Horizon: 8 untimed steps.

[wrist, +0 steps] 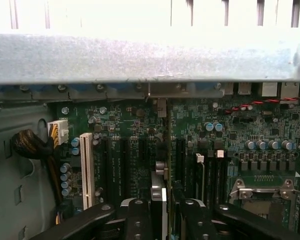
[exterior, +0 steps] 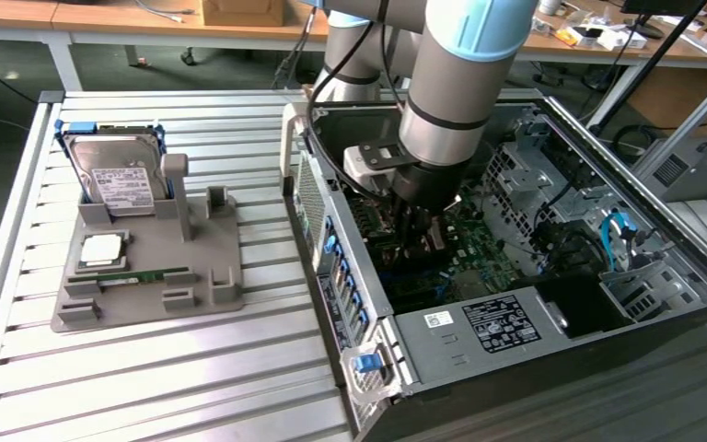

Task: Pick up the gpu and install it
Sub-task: 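Insert the gpu into the slot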

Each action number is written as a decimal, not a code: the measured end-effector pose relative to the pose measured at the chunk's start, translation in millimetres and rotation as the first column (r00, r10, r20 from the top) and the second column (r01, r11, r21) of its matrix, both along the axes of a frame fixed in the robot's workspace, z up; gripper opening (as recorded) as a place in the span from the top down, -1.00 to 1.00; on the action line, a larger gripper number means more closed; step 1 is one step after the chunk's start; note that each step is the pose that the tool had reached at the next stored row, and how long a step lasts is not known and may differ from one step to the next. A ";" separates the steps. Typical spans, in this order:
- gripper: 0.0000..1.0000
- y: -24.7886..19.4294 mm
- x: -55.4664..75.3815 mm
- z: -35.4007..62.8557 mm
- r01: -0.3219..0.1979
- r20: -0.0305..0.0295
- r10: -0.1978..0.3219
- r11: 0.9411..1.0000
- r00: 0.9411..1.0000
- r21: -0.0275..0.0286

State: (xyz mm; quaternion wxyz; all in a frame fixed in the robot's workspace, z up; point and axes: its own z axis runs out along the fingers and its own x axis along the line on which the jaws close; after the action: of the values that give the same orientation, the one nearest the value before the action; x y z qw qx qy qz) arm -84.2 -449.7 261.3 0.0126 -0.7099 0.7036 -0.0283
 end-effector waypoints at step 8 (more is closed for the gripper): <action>0.47 0.0 0.0 -1.3 -0.008 0.000 0.008 1.000 1.000 0.000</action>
State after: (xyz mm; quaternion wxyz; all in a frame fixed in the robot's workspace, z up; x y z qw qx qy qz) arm -84.2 -449.8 260.0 0.0125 -0.7126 0.7009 -0.0281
